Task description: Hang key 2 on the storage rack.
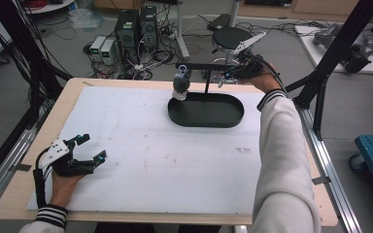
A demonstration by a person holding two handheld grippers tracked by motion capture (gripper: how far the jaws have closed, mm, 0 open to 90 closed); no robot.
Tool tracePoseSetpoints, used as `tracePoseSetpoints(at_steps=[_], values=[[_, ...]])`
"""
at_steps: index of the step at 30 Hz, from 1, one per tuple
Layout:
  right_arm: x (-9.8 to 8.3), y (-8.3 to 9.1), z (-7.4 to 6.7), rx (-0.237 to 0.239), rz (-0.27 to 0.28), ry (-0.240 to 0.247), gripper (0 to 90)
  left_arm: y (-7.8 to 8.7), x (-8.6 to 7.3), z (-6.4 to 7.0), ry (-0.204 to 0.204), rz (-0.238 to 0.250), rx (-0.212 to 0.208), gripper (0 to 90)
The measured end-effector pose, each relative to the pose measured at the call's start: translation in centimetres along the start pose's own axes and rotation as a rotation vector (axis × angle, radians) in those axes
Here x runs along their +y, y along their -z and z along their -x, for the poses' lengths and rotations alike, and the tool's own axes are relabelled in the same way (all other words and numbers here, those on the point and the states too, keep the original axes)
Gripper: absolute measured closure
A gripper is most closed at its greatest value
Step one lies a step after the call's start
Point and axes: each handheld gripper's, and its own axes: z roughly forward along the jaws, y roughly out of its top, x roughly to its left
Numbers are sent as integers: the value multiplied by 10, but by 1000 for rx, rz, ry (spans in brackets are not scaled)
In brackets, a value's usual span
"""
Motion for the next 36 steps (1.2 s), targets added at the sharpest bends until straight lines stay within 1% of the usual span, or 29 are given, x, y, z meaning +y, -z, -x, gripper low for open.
tracePoseSetpoints(at_steps=[1, 4, 10, 15, 26, 27, 36], values=[[0, 0, 1, -3, 4, -8, 885, 0, 0, 0, 0, 0, 0, 75], [-1, -2, 2, -3, 7, -3, 885, 0, 0, 0, -1, 0, 0, 75], [0, -7, 5, -15, 12, -10, 885, 0, 0, 1, -2, 1, 0, 75], [-2, -8, 8, -43, 18, -17, 885, 0, 0, 0, -4, 1, -3, 75], [-4, -11, 13, -64, 25, -35, 885, 1, 0, 1, -6, 3, -1, 75], [-4, -12, 13, -72, 30, -37, 885, 1, 0, 1, -6, 2, -1, 75], [-5, -14, 16, -91, 36, -29, 875, 0, 0, 1, -8, 5, -2, 75]])
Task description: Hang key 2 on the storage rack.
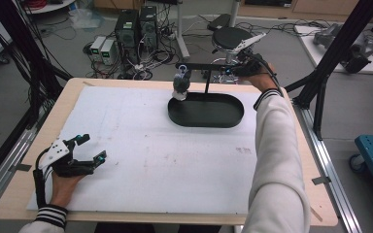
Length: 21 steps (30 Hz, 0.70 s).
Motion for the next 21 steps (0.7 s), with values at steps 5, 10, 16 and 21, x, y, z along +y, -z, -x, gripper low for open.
tracePoseSetpoints(at_steps=[5, 10, 16, 21], values=[[1, 6, 0, -25, 38, 1, 707, 0, 0, 0, -3, -1, 1, 75], [1, 11, 0, -52, 67, -11, 398, 0, 0, 0, 1, 1, 1, 75], [6, 26, -8, -11, 137, -73, 91, 1, 0, -2, 15, 5, -7, 75], [4, 55, -37, -15, 214, -108, 6, 2, 0, -2, 17, 11, -11, 75]])
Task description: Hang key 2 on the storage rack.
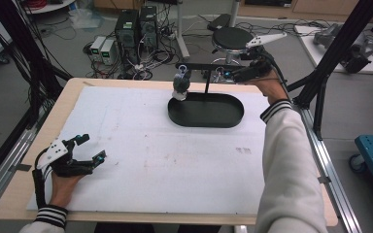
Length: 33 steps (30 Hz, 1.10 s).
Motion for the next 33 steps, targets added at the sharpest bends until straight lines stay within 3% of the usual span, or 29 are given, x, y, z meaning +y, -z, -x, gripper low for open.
tracePoseSetpoints(at_steps=[1, 2, 3, 4, 5, 6, 7, 8, 9, 10, 11, 12, 13, 14, 15, 16, 17, 18, 20, 22, 23, 24, 27, 28, 33], values=[[0, 0, 0, 0, 0, 0, 6, 0, 0, 0, 0, 0, 0, 75], [-5, 11, -13, 8, 52, 7, 6, 0, 0, 0, 2, 0, -1, 75], [-5, 11, -13, 8, 52, 7, 6, 0, 0, 0, 0, 2, -2, 75], [-12, 22, -25, 3, 80, 2, 6, 0, 0, 0, 1, 2, -2, 75], [-12, 22, -25, 3, 80, 2, 6, 0, 0, 0, 1, 2, -2, 75], [-20, 31, -38, 6, 91, -3, 6, 0, 0, 0, 3, 3, -3, 75], [-20, 31, -38, 6, 91, -3, 6, 0, 0, 0, 3, 3, -3, 75], [-29, 39, -50, 12, 113, -17, 6, 0, 0, 0, 1, 4, -2, 75], [-29, 39, -50, 12, 113, -17, 6, 0, 0, 0, 1, 4, -2, 75], [-38, 47, -62, 4, 134, -4, 6, 0, 0, 0, 1, 4, -4, 75], [-38, 47, -62, 4, 134, -4, 6, 0, 0, 0, 1, 4, -4, 75], [-47, 54, -73, 3, 164, -5, 6, 0, 0, 0, 2, 4, -4, 74], [-47, 54, -73, 3, 164, -5, 6, 0, 0, 0, 0, 6, -5, 74], [-61, 62, -87, -27, 197, -3, 7, 0, 0, 0, 1, 8, -5, 75], [-61, 62, -87, -27, 197, -3, 7, 0, 0, 0, 1, 8, -5, 75], [-75, 67, -97, -46, 227, -4, 6, 1, 0, 0, 0, 9, -9, 75], [-75, 67, -97, -46, 227, -4, 6, 1, 0, 0, 0, 9, -9, 75], [-90, 69, -107, -78, 244, 5, 6, 1, 0, -1, 3, 13, -11, 75], [-96, 70, -110, -78, 256, -3, 6, 2, -1, -1, 8, 14, -13, 75], [-121, 69, -121, -116, 296, -1, 7, 1, -1, -1, 9, 14, -12, 75], [-121, 69, -121, -116, 296, -1, 7, 1, -1, -1, 9, 14, -12, 75], [-138, 65, -127, -118, 309, -25, 6, 1, -1, -1, 8, 14, -9, 74], [-150, 60, -132, -130, 266, -48, 6, 1, -1, -1, 7, 14, -9, 74], [-164, 55, -140, -170, 310, -24, 6, 1, -1, -1, 8, 16, -10, 75], [-188, 49, -150, -180, 331, -59, 6, 2, -1, -1, 7, 19, -7, 75]])
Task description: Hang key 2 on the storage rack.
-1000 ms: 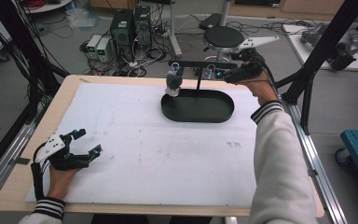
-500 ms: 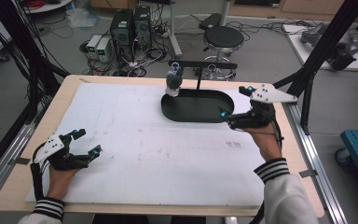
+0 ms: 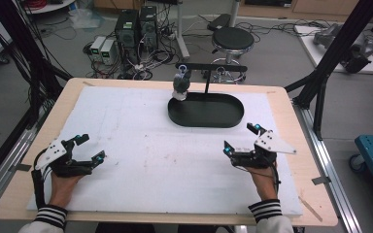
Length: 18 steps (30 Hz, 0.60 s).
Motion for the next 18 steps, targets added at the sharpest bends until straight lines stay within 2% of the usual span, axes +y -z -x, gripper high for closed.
tracePoseSetpoints(at_steps=[1, 2, 3, 6, 7, 9, 10, 11, 15, 18], values=[[-11, 3, -2, -14, 1, -12, 6, 1, 0, 0, 0, 11, 6, 75], [-11, 3, -2, -14, 1, -12, 6, 1, 0, 0, 0, 11, 6, 75], [-21, 6, -4, -20, 21, -35, 6, 2, -1, -1, 1, 15, 3, 74], [-30, 7, -6, -36, 13, -51, 6, 2, -1, 0, 2, 17, 6, 75], [-34, 7, -6, -34, 18, -47, 6, 2, -1, 0, 2, 14, 3, 74], [-43, 3, -8, -36, -12, -40, 6, 2, -1, 0, 1, 15, 3, 75], [-43, 3, -8, -36, -12, -40, 6, 2, -1, 0, 1, 15, 3, 75], [-49, -1, -9, -37, -42, -48, 6, 2, -1, 0, 2, 16, 3, 75], [-58, -7, -11, -33, -51, -54, 6, 2, -1, -1, 5, 18, 4, 74], [-58, -7, -11, -44, -41, -52, 6, 2, -1, 0, 5, 17, 5, 75]])
